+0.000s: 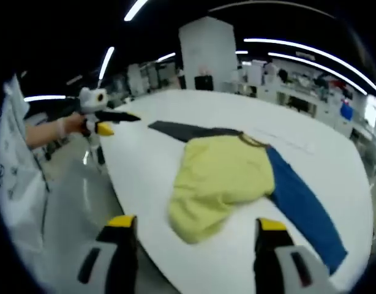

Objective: Fold the garment on the visible template until the final outline fits inside the template.

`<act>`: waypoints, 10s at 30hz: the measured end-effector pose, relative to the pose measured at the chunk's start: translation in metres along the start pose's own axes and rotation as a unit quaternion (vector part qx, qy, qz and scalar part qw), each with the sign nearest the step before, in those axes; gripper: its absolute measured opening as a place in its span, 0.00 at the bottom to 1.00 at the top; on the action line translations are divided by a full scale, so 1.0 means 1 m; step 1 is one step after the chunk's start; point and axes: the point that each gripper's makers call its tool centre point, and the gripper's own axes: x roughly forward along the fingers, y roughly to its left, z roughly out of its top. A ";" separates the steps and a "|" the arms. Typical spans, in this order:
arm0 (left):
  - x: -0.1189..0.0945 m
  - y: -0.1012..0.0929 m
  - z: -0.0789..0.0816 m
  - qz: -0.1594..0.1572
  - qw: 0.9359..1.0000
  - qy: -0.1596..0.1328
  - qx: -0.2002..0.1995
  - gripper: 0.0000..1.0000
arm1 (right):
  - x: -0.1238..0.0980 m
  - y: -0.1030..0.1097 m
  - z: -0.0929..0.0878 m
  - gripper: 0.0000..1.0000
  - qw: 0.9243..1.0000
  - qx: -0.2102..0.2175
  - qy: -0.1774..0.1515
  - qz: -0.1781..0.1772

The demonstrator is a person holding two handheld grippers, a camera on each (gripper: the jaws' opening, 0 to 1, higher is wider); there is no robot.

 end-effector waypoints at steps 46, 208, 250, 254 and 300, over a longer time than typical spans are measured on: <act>0.020 -0.022 -0.020 0.065 0.998 -0.016 -0.006 0.68 | 0.102 0.020 -0.058 0.24 0.879 -0.443 0.147 0.100; 0.088 -0.032 -0.048 -0.036 0.997 0.061 -0.033 0.51 | 0.063 -0.117 0.031 0.00 0.957 0.271 -0.083 -0.066; 0.183 0.034 -0.044 0.003 0.996 0.088 -0.029 0.00 | 0.052 -0.097 0.012 0.00 0.947 0.305 -0.088 -0.060; 0.185 0.032 -0.040 -0.001 0.995 0.097 0.001 0.00 | 0.052 -0.097 0.013 0.00 0.946 0.307 -0.091 -0.059; 0.223 0.050 0.020 -0.001 0.934 0.160 0.318 0.00 | 0.045 -0.106 0.003 0.00 0.937 0.329 -0.095 -0.070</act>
